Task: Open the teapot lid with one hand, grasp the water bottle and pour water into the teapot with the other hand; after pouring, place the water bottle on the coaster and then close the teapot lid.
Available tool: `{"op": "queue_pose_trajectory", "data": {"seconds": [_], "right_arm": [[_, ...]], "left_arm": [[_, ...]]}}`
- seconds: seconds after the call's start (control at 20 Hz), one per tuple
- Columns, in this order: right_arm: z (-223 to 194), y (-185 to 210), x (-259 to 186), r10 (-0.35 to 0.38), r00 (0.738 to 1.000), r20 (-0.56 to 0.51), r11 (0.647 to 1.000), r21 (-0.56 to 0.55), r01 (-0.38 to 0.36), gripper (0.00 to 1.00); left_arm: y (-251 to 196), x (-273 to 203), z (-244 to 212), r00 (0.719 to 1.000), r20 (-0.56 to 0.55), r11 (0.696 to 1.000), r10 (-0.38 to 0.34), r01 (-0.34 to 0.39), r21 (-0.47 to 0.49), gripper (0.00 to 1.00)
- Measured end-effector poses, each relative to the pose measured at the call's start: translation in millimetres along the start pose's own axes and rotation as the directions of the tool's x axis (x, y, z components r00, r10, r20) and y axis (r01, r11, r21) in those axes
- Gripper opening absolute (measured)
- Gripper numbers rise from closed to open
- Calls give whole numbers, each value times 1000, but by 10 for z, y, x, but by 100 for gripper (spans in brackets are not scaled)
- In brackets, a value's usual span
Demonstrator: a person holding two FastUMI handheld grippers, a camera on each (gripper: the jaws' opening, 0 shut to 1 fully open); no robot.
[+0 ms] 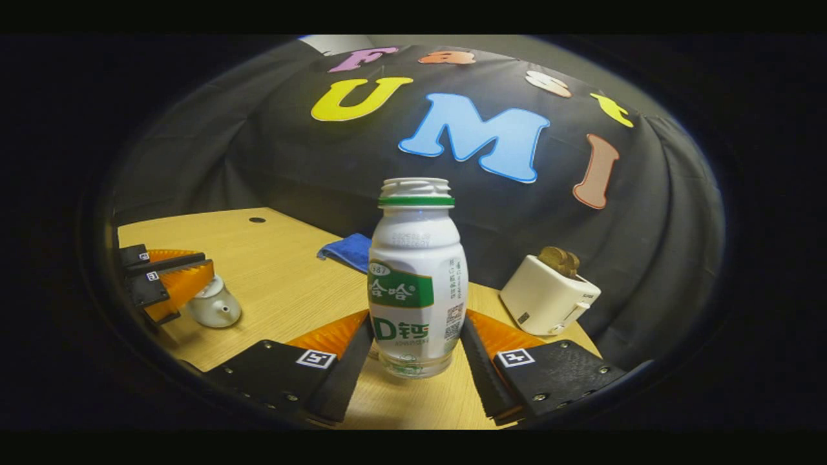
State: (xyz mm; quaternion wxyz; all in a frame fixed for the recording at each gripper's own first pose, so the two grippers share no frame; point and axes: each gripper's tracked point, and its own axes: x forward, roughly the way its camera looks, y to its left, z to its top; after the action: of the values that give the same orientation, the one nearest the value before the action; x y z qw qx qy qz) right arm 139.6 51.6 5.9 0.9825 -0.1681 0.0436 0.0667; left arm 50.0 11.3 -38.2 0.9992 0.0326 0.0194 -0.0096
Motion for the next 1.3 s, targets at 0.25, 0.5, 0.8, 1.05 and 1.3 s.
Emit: {"op": "queue_pose_trajectory", "data": {"seconds": [0.25, 0.5, 0.8, 1.05, 1.3], "right_arm": [[94, -8, 173, -1, 1000, 22, 998, 68, 0, 76], [79, 79, 503, 35, 999, 33, 977, 211, -41, 76], [-95, 103, 738, 47, 999, 7, 960, 276, -47, 75], [-141, 150, 779, 68, 998, 6, 948, 312, -67, 76], [-245, 198, 812, 83, 996, -19, 944, 322, -73, 76]], "left_arm": [[51, -32, 40, 1000, 13, 1000, 8, -8, -15, 100], [68, -47, 63, 1000, 20, 1000, 10, -10, -16, 100], [85, -57, 75, 1000, 23, 1000, 9, -8, -28, 19], [89, -84, 115, 999, 36, 999, 2, 0, -42, 18], [101, -84, 118, 999, 34, 999, 3, -1, -42, 17]]}}
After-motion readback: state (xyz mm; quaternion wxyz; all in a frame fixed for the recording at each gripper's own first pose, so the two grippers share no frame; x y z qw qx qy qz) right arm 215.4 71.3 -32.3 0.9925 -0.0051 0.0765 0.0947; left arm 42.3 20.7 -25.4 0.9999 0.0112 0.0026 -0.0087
